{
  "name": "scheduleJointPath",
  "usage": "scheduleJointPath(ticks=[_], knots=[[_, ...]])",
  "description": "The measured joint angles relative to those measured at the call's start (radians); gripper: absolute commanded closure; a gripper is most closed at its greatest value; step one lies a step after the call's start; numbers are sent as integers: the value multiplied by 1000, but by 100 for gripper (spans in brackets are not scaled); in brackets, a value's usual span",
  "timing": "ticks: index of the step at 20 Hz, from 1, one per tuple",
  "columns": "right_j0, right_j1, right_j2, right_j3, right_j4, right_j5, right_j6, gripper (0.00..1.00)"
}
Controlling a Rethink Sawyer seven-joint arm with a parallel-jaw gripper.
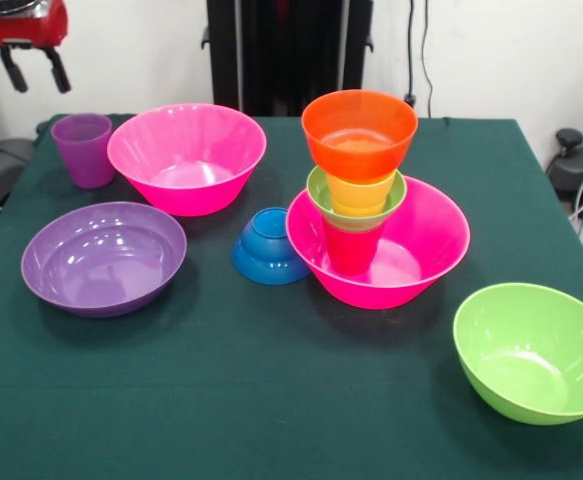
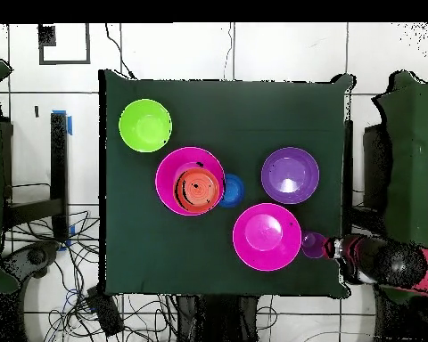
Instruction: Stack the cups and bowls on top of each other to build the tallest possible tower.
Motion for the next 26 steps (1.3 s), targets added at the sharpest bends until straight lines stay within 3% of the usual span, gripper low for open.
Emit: scheduleJointPath(ticks=[7, 26], knots=[[-18, 0, 0, 55, -10, 0, 0, 0], [-31, 67, 0, 58, -119, 0, 0, 0]])
